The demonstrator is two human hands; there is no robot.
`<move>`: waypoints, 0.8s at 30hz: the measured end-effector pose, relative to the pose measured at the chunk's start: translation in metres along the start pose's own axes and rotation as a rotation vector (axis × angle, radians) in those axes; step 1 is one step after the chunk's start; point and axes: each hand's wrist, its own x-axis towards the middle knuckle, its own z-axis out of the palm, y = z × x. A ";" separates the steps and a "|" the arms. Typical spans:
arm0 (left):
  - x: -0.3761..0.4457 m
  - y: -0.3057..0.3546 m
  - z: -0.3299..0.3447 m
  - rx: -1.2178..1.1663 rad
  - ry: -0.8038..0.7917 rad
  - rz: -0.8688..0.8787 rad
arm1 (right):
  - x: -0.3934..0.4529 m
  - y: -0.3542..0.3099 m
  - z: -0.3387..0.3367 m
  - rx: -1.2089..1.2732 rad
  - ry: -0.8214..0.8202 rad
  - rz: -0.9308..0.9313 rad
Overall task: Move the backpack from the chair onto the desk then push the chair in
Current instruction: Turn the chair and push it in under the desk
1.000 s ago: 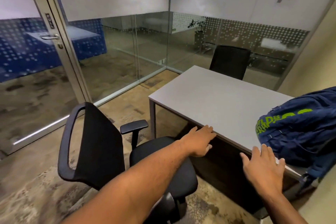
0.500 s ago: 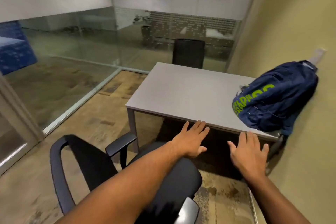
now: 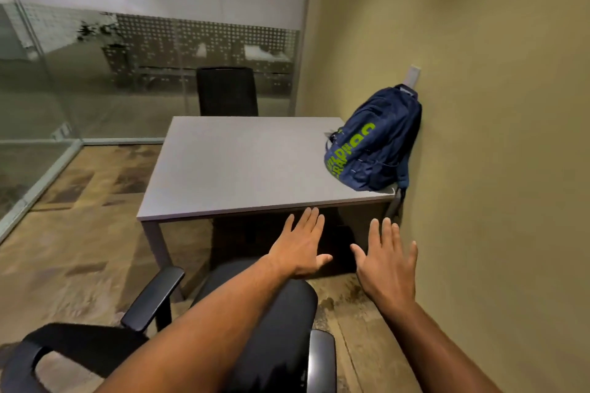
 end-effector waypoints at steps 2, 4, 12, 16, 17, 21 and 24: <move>-0.007 0.001 0.001 -0.014 0.013 0.029 | -0.014 -0.003 -0.001 -0.012 -0.006 0.020; -0.019 0.000 0.004 -0.019 0.020 0.060 | -0.032 -0.008 -0.001 -0.020 -0.010 0.042; -0.107 -0.046 0.011 0.025 0.032 0.149 | -0.114 -0.079 -0.017 0.025 -0.073 0.093; -0.166 -0.087 0.017 0.025 -0.010 0.103 | -0.162 -0.133 -0.020 0.037 -0.122 0.061; -0.181 -0.096 0.017 0.032 -0.011 0.096 | -0.175 -0.146 -0.021 0.039 -0.128 0.047; -0.232 -0.134 0.009 0.019 0.008 0.074 | -0.215 -0.192 -0.030 0.052 -0.154 -0.005; -0.264 -0.160 0.001 -0.004 0.017 0.044 | -0.237 -0.220 -0.040 0.093 -0.160 -0.018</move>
